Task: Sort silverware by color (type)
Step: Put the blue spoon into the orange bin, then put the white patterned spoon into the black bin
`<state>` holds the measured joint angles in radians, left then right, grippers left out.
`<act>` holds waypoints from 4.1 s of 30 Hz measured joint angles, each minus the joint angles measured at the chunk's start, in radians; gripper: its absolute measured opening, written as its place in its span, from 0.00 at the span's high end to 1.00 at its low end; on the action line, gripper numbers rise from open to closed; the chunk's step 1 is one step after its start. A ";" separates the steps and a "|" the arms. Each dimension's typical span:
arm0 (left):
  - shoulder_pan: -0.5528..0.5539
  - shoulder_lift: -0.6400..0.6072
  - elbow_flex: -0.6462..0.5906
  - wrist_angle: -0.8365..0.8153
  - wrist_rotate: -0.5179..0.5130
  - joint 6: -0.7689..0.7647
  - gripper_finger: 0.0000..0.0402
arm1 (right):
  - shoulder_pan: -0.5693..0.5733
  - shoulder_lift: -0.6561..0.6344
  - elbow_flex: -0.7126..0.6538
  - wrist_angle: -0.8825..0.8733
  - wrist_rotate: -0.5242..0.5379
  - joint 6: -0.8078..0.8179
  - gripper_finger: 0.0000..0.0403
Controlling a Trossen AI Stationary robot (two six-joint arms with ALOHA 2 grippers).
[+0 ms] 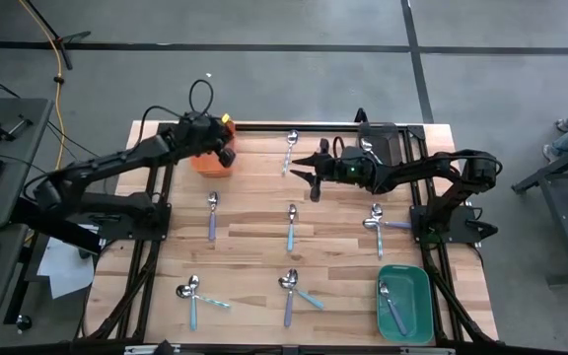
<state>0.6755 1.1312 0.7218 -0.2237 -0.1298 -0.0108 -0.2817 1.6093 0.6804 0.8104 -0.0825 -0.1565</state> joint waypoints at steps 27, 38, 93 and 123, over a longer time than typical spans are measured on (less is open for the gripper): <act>0.176 0.359 0.000 0.017 0.023 0.015 0.94 | 0.000 0.000 0.000 -0.038 -0.003 0.001 0.72; 0.167 0.354 0.000 0.017 0.015 0.057 0.84 | 0.000 0.000 0.000 -0.051 -0.003 -0.003 0.72; -0.346 -0.096 -0.487 0.799 0.217 0.227 0.98 | 0.044 0.001 0.194 -0.620 0.150 0.108 0.72; -0.477 -0.096 -0.487 0.710 0.232 0.259 0.98 | 0.256 -0.009 0.196 -1.010 0.150 0.238 0.87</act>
<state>0.1984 1.0348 0.2344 0.4864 0.1019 0.2483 -0.0258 1.6007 0.8761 -0.1995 0.0675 0.0816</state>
